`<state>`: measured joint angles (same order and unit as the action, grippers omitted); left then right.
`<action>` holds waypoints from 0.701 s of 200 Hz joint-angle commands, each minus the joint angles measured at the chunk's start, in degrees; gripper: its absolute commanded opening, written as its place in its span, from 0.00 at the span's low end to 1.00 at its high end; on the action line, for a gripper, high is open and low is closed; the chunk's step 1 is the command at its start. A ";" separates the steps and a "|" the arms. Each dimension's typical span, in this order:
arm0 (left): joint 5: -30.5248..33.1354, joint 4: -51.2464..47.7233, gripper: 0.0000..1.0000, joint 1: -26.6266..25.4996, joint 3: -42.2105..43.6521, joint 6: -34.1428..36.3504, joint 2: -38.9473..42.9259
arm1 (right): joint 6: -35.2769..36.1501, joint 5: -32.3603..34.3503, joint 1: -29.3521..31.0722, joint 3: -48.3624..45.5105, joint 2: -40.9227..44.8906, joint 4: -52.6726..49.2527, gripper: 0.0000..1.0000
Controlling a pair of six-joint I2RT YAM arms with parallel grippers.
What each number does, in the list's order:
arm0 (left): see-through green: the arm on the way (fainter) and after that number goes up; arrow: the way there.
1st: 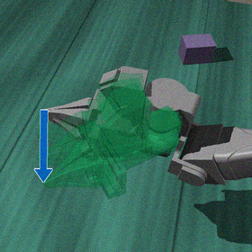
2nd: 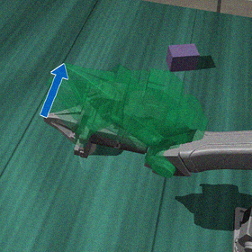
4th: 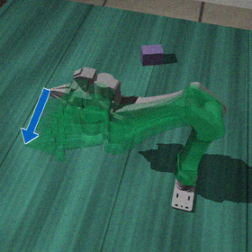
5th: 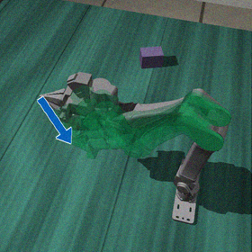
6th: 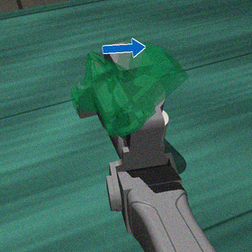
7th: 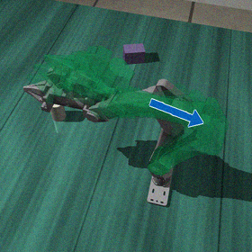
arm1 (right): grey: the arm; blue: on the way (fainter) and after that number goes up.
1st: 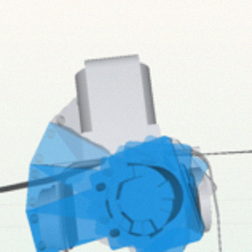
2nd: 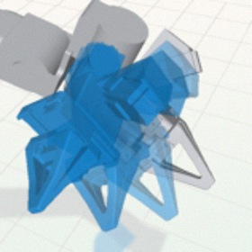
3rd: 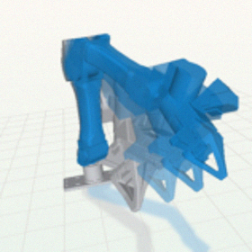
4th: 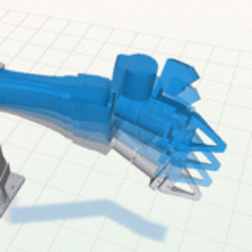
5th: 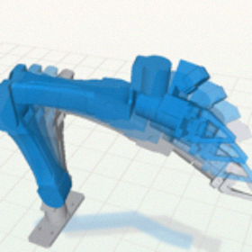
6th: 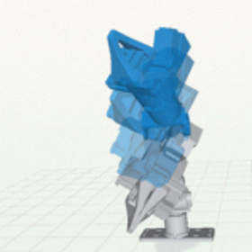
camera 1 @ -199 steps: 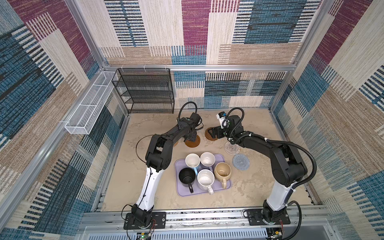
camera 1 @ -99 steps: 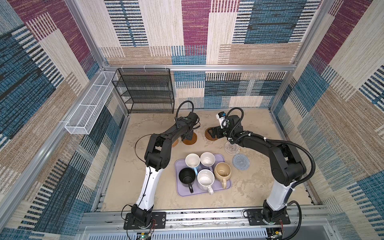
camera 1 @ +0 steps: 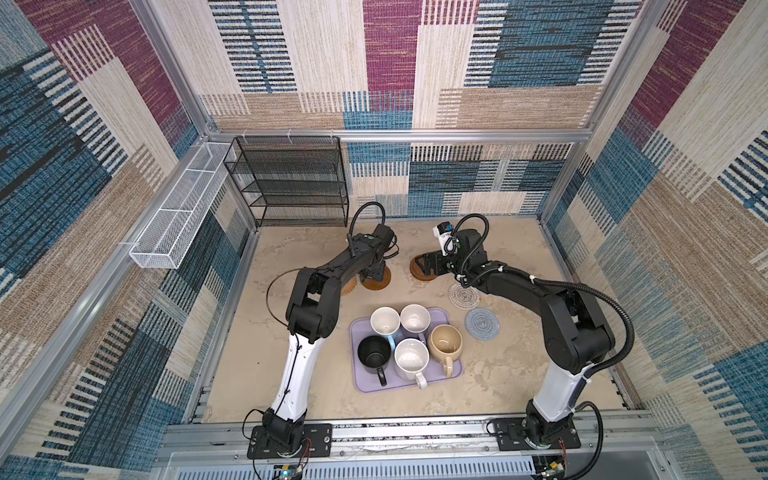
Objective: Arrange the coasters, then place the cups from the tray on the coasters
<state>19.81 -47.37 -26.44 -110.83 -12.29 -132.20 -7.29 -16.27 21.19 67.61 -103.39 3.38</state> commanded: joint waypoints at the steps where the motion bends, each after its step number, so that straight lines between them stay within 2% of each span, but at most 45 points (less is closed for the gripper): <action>1: -3.41 1.14 0.76 -0.02 0.57 -1.45 3.05 | -0.51 -0.16 0.02 -0.54 1.15 0.74 0.96; 46: -7.74 2.35 0.85 -0.02 3.85 -3.48 12.92 | -2.52 0.28 0.08 -0.42 3.39 -1.42 0.93; 77: -12.29 7.90 0.98 -0.02 14.44 -5.64 25.53 | -3.99 3.28 0.08 0.31 4.27 -4.78 0.93; 93: -15.04 12.01 0.98 -0.02 21.40 -6.49 31.70 | -4.13 3.16 0.04 0.95 3.39 -5.63 0.92; 108: -18.18 15.49 0.99 -0.02 26.97 -7.57 36.73 | -3.96 2.26 0.12 1.91 1.84 -6.37 0.87; 126: -22.82 18.53 0.99 0.00 32.02 -8.68 40.80 | -2.77 -0.20 0.10 4.00 -0.93 -7.53 0.71; 140: -26.14 20.77 0.98 0.04 35.15 -9.59 42.65 | -2.38 -0.47 0.08 6.26 -3.61 -8.85 0.65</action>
<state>1.69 -33.52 -26.48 -79.50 -18.39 -92.33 -10.46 -15.03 21.26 71.09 -103.85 -3.22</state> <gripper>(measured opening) 0.985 0.682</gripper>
